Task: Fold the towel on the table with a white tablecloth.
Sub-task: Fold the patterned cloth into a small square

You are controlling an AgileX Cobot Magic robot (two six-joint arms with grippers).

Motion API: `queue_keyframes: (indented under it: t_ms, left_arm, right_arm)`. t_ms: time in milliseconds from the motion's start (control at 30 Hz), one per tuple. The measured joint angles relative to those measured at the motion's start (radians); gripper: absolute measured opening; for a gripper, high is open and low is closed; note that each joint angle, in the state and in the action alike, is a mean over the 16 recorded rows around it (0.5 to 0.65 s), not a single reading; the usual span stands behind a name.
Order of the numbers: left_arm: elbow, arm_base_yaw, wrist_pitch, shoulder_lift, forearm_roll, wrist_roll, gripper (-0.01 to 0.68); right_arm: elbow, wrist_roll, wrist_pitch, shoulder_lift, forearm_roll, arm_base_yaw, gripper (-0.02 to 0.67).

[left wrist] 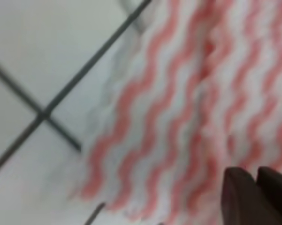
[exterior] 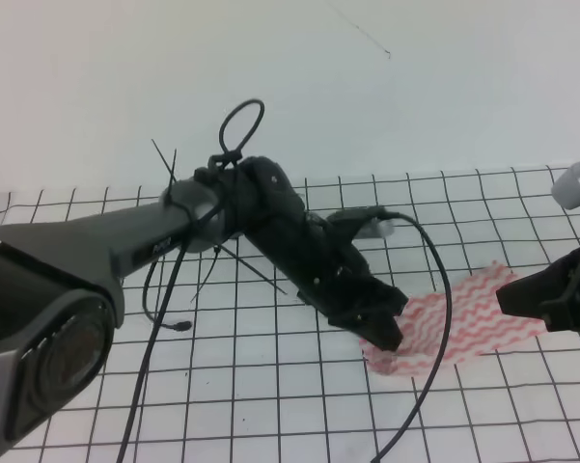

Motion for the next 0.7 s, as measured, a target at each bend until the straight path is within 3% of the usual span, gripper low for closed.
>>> queue_keyframes:
  t_ms: [133, 267, 700]
  left_arm:
    - [-0.048, 0.000, 0.027, 0.000, 0.049, -0.027, 0.011]
    - [-0.088, 0.000, 0.056, 0.000, 0.093, -0.052, 0.009]
    - [-0.125, -0.004, 0.081, 0.005, 0.127, -0.060, 0.231]
  right_arm:
    - [0.000, 0.000, 0.003, 0.000, 0.000, 0.000, 0.009]
    - [0.000, 0.000, 0.004, 0.000, 0.000, 0.000, 0.009]
    - [0.000, 0.000, 0.005, 0.000, 0.000, 0.000, 0.009]
